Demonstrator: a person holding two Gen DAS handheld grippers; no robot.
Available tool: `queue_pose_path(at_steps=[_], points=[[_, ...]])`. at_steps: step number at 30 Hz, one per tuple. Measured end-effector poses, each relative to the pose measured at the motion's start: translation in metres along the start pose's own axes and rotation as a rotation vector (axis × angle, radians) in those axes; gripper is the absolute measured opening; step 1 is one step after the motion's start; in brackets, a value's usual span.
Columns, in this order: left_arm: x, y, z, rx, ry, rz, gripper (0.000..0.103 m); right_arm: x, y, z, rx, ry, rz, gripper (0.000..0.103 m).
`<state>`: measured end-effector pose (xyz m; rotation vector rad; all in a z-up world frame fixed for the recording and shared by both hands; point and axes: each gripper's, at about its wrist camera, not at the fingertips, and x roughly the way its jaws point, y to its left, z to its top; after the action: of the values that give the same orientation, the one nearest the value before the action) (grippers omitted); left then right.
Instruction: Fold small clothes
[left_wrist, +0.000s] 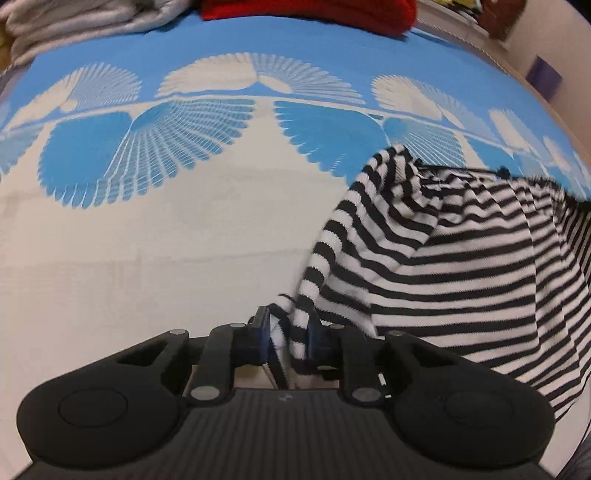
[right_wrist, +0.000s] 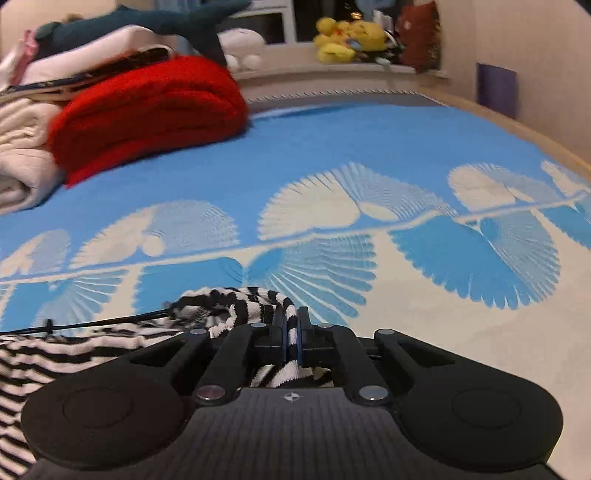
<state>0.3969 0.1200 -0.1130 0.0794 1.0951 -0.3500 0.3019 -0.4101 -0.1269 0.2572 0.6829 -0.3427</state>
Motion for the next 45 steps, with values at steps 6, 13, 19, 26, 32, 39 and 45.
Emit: queue_pose_path(at_steps=[6, 13, 19, 26, 32, 39, 45], points=[[-0.024, -0.002, -0.008, 0.001, -0.051, 0.021, 0.077, -0.02, 0.003, 0.003, 0.026, 0.002, 0.014, 0.044], [-0.084, -0.005, -0.064, -0.048, -0.077, 0.093, 0.081, -0.13, -0.022, -0.008, 0.059, -0.077, 0.05, 0.059], [-0.105, -0.034, -0.122, -0.078, -0.057, 0.069, 0.081, -0.174, -0.032, -0.089, -0.023, 0.059, 0.012, 0.06], [-0.085, -0.044, -0.137, -0.268, 0.012, -0.076, 0.053, -0.194, -0.019, -0.108, -0.071, 0.033, -0.028, 0.06], [-0.077, -0.051, -0.132, -0.3, 0.005, -0.039, 0.037, -0.192, -0.005, -0.112, -0.116, 0.032, -0.008, 0.06], [-0.093, -0.062, -0.136, -0.255, -0.035, -0.047, 0.057, -0.195, -0.033, -0.114, -0.102, 0.017, -0.098, 0.055], [-0.079, -0.079, -0.131, -0.202, -0.022, -0.016, 0.07, -0.181, -0.024, -0.119, -0.19, 0.059, -0.063, 0.055]])
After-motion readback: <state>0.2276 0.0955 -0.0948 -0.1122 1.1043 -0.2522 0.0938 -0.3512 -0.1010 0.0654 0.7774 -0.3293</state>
